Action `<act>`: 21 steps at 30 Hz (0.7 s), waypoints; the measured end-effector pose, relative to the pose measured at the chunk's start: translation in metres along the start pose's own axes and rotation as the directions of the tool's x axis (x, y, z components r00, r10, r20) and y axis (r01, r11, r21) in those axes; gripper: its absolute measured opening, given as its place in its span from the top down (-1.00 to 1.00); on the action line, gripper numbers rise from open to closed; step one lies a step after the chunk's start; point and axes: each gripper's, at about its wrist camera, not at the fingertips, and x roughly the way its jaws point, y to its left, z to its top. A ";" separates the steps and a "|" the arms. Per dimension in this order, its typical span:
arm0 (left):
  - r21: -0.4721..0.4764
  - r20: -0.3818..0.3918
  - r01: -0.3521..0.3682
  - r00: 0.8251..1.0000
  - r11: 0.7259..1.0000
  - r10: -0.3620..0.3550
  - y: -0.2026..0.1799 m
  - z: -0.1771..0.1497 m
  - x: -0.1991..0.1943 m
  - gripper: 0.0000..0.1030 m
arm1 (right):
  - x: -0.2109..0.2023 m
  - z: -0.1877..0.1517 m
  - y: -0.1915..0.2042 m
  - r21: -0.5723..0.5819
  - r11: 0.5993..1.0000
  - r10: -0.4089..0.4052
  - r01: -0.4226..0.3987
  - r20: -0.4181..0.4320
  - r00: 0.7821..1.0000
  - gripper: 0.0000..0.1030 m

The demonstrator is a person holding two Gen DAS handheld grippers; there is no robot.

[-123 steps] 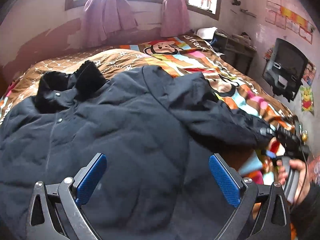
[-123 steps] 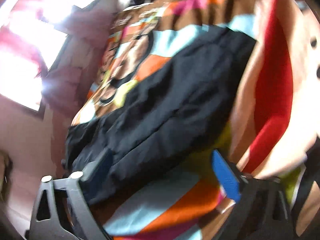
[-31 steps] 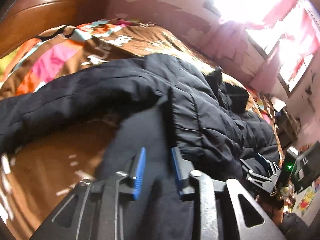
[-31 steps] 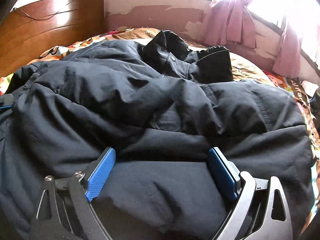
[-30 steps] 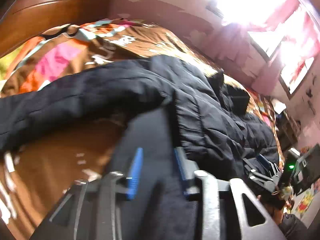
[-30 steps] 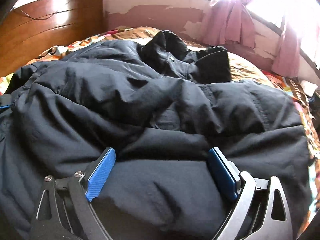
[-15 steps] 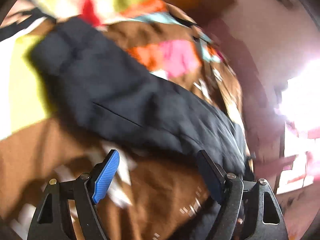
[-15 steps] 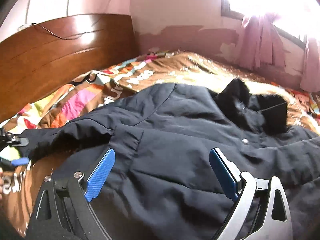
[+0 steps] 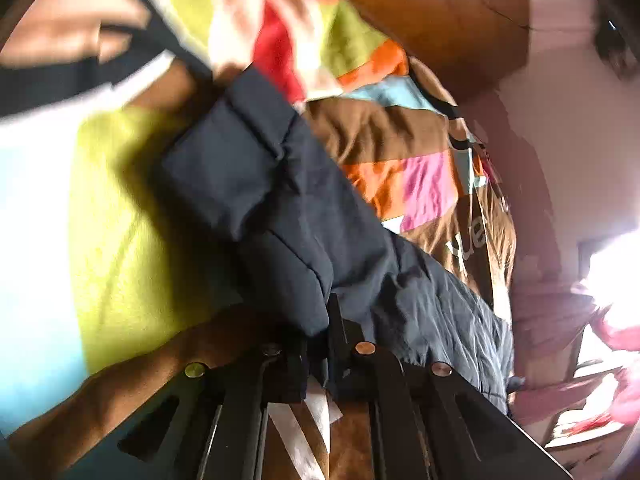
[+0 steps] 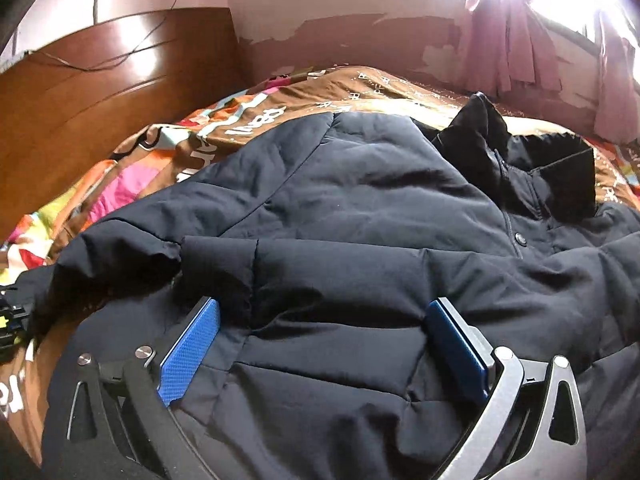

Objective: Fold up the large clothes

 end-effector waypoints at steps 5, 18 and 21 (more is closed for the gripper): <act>0.180 0.078 -0.068 0.995 0.981 0.055 -0.043 -0.002 -0.028 0.90 | -0.050 -0.017 -0.016 0.029 0.998 0.064 -0.062 -0.047 0.997 -0.97; 0.799 0.285 -0.111 0.935 0.591 -0.209 -0.231 -0.105 -0.159 0.91 | -0.205 -0.067 -0.096 -0.050 0.999 -0.008 0.008 -0.004 1.000 -0.97; 0.890 0.245 -0.108 0.933 0.444 -0.264 -0.261 -0.154 -0.170 0.91 | -0.225 -0.081 -0.122 -0.019 0.998 -0.055 0.055 -0.004 0.998 -0.97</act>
